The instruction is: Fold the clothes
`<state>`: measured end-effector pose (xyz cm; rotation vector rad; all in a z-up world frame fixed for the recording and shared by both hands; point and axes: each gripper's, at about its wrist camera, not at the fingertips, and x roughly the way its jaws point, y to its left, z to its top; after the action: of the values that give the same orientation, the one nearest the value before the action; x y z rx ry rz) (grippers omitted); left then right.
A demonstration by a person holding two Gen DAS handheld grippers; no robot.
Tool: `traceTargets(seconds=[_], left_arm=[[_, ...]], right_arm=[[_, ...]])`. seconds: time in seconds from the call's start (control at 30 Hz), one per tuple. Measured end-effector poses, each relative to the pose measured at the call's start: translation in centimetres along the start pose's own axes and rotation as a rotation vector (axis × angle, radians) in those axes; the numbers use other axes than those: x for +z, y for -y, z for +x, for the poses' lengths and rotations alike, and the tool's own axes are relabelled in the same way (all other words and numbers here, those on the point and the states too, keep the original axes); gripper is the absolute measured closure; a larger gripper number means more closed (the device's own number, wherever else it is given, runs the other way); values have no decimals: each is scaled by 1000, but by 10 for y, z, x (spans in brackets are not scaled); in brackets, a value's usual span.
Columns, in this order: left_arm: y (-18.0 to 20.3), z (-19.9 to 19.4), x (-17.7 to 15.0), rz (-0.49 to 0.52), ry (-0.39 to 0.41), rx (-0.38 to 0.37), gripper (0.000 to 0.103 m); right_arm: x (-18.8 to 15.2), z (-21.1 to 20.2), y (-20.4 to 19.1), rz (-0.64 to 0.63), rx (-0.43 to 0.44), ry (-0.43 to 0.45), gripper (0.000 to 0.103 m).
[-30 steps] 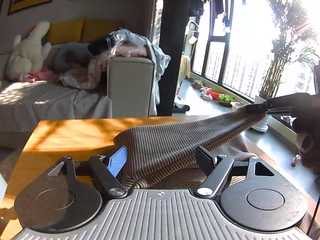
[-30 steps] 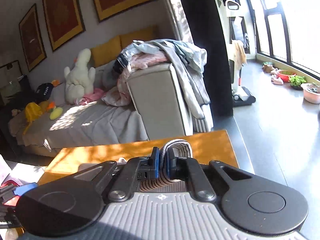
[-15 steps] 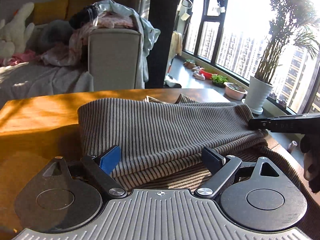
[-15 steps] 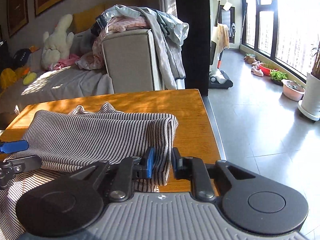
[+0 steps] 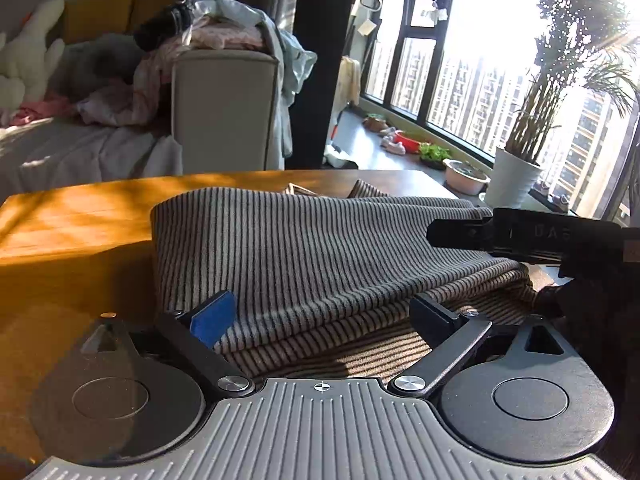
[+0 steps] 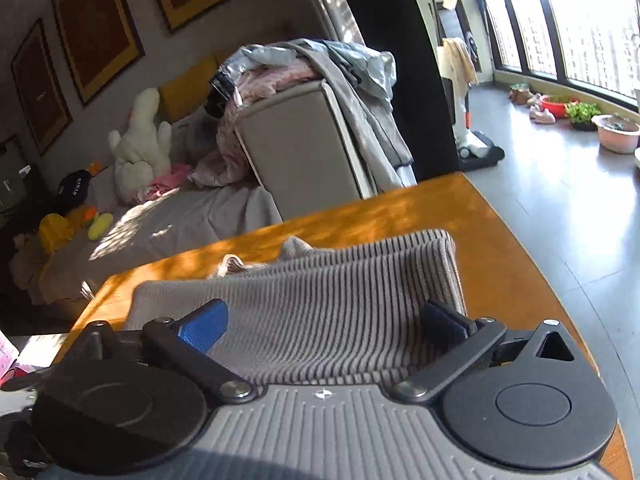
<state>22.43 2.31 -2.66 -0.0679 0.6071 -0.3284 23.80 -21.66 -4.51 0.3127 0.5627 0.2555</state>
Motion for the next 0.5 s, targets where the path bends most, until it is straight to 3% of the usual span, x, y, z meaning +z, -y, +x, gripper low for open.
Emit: traceTargets(seconds=[0.1,0.17,0.27,0.4,0.5], left_arm=[[-1,-6,-2,2,11,4,5],[2,-16,-2,20,72,31,5],[8,-27,5,47,164,-15,5],[7,-1,24,30,132,-54,5],[-9,31,26,-63,29,-21,5]], right_arm=[[-1,0,6,6,19,-10,0],[-2,-2,7,15,26,-5,0],[-4,-2,4,5,18,-6,0],[-5,-3,5,13,22,-1,0],[-6,-4,5,17,27,1,0]])
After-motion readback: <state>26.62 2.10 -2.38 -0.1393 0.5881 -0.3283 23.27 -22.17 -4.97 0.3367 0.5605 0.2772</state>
